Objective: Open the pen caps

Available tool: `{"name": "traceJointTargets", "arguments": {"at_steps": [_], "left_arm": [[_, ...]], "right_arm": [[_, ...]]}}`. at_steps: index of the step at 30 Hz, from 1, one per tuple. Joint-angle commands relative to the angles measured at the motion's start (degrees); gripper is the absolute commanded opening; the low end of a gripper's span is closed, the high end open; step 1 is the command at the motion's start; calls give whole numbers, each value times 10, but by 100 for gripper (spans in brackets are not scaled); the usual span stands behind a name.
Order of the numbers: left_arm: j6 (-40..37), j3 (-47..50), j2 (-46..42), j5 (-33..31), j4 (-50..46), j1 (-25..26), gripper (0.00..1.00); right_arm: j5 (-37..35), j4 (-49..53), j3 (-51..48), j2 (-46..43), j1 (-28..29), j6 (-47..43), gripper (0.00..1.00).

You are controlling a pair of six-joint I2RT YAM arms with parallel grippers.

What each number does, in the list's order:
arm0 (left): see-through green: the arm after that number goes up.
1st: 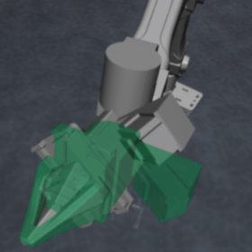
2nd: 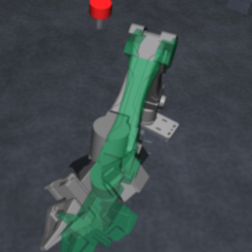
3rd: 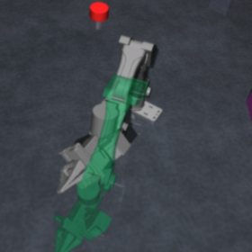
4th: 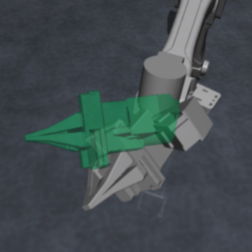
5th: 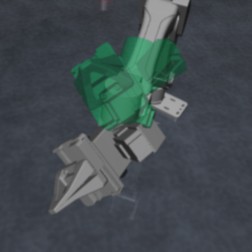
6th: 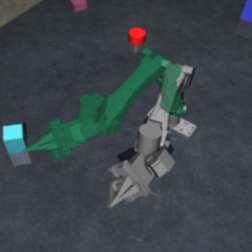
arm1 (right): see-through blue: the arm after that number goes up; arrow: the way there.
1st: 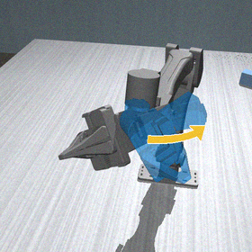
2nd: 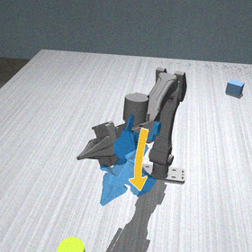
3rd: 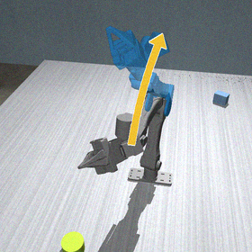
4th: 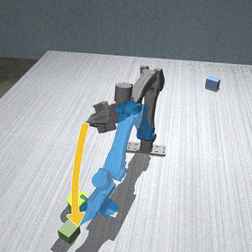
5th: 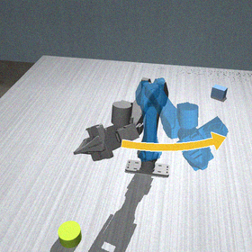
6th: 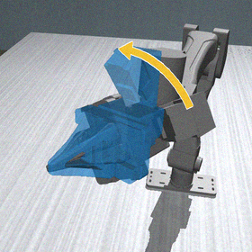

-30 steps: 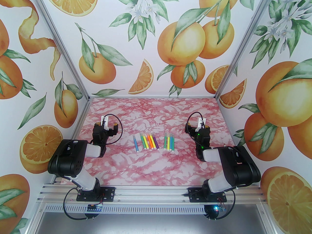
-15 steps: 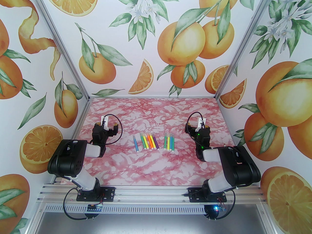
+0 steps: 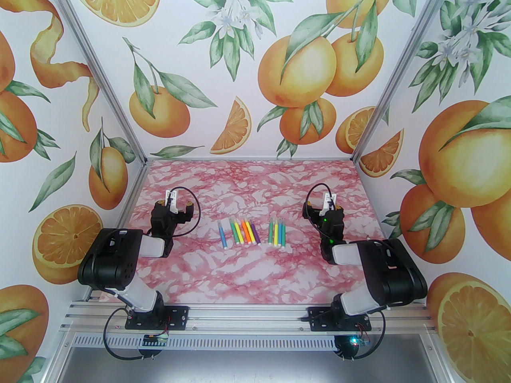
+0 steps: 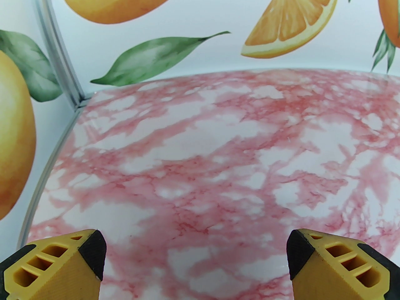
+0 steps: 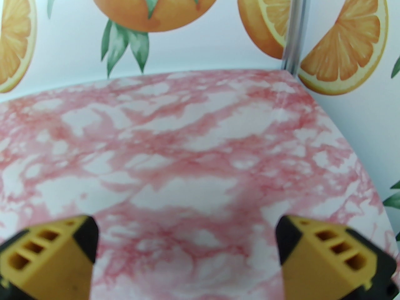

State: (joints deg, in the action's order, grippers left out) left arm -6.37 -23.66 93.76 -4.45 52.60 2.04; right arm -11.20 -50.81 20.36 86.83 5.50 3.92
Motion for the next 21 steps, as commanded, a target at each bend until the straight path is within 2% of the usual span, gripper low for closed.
{"name": "traceJointTargets", "arguments": {"at_steps": [1,4,6,9,13,19,21], "left_arm": [[1,-22,-40,-28,-44,3,100],[13,-35,-85,-63,-116,9,100],[28,-54,-119,-66,-185,11,100],[29,-60,-158,-64,-220,23,100],[38,-97,-191,-71,-301,40,100],[46,-149,-223,-87,-405,62,100],[75,-164,-234,-103,-439,66,100]], "right_arm": [[-36,70,31,-48,10,1,100],[-57,238,90,-89,20,31,100],[-75,298,112,-112,38,36,100],[-101,401,153,-134,62,53,100],[-72,566,230,-134,77,84,97],[2,715,293,-115,91,132,89],[37,751,308,-103,96,140,86]]}}
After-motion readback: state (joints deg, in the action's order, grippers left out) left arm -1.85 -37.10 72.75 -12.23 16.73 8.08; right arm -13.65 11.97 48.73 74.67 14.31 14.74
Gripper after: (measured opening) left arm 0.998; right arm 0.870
